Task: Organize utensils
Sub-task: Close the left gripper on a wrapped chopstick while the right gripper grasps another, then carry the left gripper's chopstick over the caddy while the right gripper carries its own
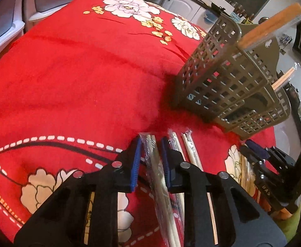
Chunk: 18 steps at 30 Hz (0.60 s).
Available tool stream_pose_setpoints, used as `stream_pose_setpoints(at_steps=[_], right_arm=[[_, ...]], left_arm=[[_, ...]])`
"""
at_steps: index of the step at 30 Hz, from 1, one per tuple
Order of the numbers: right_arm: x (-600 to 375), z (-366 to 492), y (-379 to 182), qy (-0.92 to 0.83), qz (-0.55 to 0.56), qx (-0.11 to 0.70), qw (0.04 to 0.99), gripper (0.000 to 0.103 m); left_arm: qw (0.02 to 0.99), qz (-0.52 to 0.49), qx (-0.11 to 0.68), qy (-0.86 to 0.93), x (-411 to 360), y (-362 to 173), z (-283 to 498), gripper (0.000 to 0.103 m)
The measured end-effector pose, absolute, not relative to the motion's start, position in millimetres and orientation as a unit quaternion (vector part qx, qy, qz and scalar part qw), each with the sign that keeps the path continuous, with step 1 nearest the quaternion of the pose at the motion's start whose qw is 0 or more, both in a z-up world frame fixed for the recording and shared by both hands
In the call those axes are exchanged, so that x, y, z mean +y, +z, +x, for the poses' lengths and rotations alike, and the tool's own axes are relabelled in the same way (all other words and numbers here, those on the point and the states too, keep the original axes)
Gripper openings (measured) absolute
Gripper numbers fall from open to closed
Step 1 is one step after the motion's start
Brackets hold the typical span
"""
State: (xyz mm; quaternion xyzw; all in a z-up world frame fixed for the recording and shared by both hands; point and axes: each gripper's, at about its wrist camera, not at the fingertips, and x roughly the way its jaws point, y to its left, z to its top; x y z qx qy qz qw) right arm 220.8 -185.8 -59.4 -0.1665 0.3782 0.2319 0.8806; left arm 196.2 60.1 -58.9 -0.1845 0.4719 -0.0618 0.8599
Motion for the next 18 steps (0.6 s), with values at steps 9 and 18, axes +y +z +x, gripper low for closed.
stream_pose_setpoints(at_steps=[9,18], right_arm=[[-201.5,211.6,-41.6,0.236,-0.131,0.360,0.893,0.017],[-207.6,187.8,-12.4,0.235,-0.115,0.327,0.908,0.012]], left_arm=[[0.860,-0.203,0.463,-0.067,66.9,-58.4,197.8,0.003],[0.885,-0.194,0.415,-0.083,65.0,-23.8,175.7,0.001]])
